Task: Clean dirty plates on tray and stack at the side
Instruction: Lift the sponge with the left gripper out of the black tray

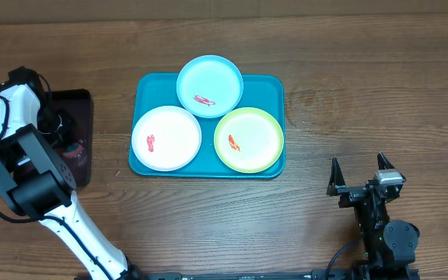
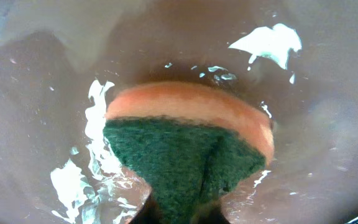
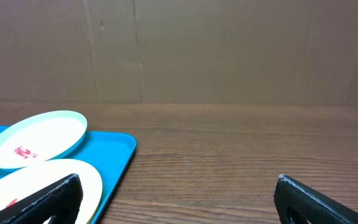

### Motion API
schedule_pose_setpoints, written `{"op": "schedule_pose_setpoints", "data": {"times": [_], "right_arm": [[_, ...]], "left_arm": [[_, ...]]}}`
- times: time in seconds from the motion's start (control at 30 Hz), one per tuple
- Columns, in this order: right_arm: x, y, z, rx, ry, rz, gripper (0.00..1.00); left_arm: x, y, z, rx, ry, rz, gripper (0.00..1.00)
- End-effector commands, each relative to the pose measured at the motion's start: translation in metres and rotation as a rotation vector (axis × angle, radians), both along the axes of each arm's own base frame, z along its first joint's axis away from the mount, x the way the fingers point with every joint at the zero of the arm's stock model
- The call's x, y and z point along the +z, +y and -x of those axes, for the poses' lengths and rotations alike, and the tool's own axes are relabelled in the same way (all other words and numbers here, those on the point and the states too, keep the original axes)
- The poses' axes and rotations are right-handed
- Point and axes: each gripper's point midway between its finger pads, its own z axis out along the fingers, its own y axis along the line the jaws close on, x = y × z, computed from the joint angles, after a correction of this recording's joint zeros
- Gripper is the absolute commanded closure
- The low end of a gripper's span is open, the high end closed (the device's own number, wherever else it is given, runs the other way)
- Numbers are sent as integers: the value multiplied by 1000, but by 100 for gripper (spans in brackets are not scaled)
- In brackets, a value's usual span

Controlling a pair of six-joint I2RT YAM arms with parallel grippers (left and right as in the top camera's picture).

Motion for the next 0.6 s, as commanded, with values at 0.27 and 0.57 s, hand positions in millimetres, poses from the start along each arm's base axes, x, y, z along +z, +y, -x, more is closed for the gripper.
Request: {"op": "schedule_pose_setpoints", "data": {"times": [0.27,0.57], "right_arm": [[-1,-2,0,-8,-7,3,0],[-1,-2,0,-8,-7,3,0]], "left_arm": [[51,13,-8,39,-62,62,96],[119,-6,-23,36,-159,163,96]]}}
